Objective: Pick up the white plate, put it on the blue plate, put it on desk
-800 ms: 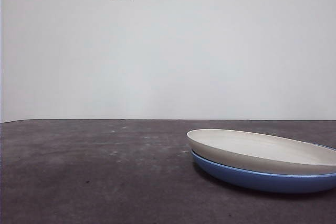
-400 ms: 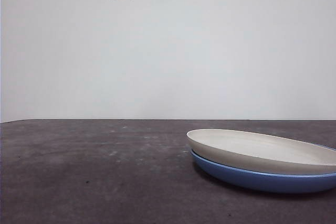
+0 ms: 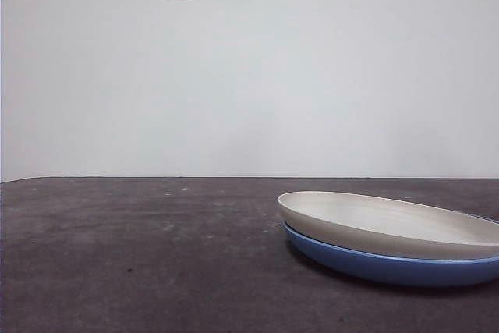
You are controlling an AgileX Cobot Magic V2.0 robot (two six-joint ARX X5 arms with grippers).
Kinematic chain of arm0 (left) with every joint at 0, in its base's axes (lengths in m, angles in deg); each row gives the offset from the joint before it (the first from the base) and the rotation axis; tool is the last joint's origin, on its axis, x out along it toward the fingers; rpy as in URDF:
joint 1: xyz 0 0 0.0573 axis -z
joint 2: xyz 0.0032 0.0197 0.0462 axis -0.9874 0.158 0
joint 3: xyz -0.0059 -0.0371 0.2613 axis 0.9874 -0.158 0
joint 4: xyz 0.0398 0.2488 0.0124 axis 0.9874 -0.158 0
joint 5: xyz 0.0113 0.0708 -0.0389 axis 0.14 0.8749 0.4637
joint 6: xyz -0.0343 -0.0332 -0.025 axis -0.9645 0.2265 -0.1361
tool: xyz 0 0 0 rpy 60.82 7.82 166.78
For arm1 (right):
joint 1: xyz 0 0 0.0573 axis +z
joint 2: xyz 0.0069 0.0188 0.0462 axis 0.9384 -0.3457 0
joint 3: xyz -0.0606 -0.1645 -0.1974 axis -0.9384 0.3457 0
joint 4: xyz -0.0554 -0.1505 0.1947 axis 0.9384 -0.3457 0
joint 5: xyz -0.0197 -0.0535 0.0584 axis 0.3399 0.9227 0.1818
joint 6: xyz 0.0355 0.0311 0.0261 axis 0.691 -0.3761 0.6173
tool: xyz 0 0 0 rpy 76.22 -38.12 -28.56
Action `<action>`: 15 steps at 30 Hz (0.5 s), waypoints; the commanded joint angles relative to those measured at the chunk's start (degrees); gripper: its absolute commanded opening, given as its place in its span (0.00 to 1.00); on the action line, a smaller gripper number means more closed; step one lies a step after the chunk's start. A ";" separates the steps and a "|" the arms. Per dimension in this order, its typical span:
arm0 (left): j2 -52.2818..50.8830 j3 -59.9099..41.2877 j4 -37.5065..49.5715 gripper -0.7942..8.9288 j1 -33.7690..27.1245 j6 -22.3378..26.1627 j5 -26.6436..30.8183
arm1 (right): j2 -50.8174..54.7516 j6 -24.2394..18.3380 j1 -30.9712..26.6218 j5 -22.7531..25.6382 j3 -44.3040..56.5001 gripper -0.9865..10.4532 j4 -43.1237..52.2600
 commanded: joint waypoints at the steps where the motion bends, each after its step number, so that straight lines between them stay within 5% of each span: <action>1: 0.20 0.70 0.39 0.73 0.48 0.83 0.28 | -5.64 -6.43 -1.90 0.15 -0.90 0.63 -1.62; 15: 0.22 0.70 0.70 0.73 0.48 0.70 0.31 | -22.16 -11.13 -9.97 -6.14 -0.57 0.63 10.10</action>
